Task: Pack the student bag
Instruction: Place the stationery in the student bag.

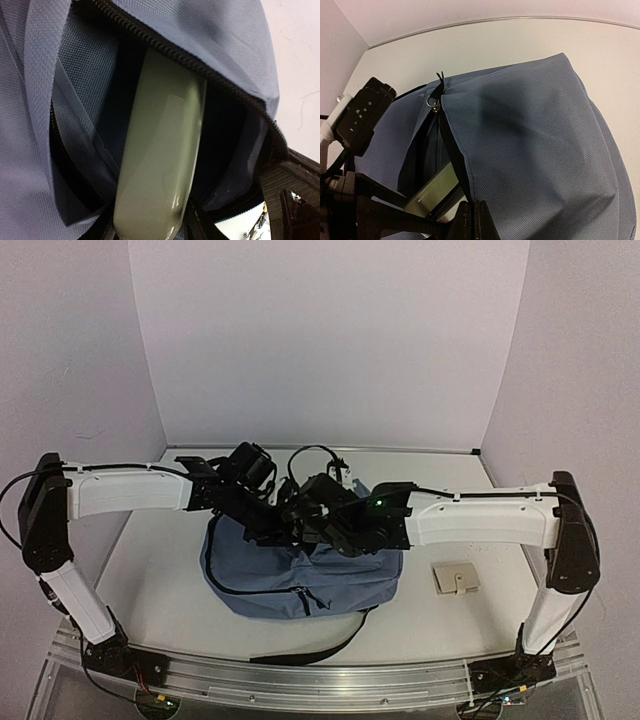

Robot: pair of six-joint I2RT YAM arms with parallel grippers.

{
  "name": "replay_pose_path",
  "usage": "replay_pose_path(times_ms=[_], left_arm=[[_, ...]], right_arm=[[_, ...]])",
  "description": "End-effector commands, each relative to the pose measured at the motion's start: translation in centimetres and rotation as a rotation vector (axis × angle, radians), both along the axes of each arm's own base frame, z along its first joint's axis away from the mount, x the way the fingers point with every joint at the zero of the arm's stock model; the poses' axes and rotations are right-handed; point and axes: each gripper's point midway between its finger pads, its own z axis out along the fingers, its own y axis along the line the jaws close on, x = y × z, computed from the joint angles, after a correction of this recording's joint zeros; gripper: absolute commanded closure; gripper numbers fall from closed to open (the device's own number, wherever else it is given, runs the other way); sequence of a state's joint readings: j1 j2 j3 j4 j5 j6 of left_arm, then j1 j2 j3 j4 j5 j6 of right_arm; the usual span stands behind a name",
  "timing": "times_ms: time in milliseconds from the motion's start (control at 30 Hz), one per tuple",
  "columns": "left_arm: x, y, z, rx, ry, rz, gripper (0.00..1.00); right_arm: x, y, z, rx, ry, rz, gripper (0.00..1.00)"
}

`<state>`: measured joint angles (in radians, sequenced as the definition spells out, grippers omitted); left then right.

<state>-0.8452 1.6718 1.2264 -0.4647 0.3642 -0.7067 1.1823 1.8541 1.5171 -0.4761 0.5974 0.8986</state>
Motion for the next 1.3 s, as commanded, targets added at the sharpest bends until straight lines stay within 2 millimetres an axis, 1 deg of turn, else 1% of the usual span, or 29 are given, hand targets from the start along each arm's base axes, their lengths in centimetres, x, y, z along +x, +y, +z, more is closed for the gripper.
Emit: replay_pose_path(times_ms=[0,100,267,367,467,533,633,700,767,833,933,1033,1133,1267], left_arm=[[1.9,-2.5,1.9,-0.073,-0.083,-0.024,0.63],[2.6,-3.9,2.3,-0.121,-0.106,-0.040,0.66],[3.7,-5.6,2.7,-0.176,-0.136,-0.054,0.67],[4.4,-6.1,2.7,-0.196,-0.163,-0.047,0.67],[4.6,-6.2,2.9,-0.211,-0.188,-0.045,0.66],[4.5,-5.9,3.6,-0.225,-0.210,-0.042,0.63],[4.4,-4.5,4.2,-0.204,-0.245,-0.009,0.48],[4.1,-3.4,4.1,-0.176,-0.247,0.011,0.40],[3.7,-2.7,3.7,-0.151,-0.232,0.015,0.37],[3.3,-2.5,3.1,-0.132,-0.207,0.009,0.36],[3.0,-2.5,2.3,-0.123,-0.186,-0.002,0.38],[3.1,-2.9,2.0,-0.130,-0.184,-0.011,0.47],[3.3,-3.5,1.5,-0.129,-0.178,-0.028,0.52],[3.6,-4.5,1.5,-0.148,-0.173,-0.051,0.60]], right_arm=[[0.8,-1.1,3.2,0.096,-0.038,-0.039,1.00],[1.0,-1.5,3.0,0.114,-0.025,-0.042,1.00],[1.2,-1.9,2.7,0.156,-0.006,-0.044,1.00],[1.3,-2.2,2.6,0.175,0.001,-0.051,1.00],[1.3,-2.5,2.6,0.181,0.001,-0.059,1.00],[1.4,-2.8,2.6,0.182,0.001,-0.064,1.00],[1.4,-3.0,2.5,0.183,0.001,-0.069,1.00],[1.5,-3.1,2.6,0.186,0.000,-0.071,1.00],[1.5,-3.1,2.6,0.186,-0.001,-0.071,1.00],[1.5,-3.1,2.6,0.186,-0.001,-0.070,1.00],[1.6,-3.2,2.7,0.188,-0.002,-0.070,1.00],[1.5,-3.2,2.6,0.188,-0.001,-0.069,1.00],[1.5,-3.2,2.5,0.187,0.002,-0.067,1.00],[1.5,-3.3,2.6,0.189,0.000,-0.070,1.00]])
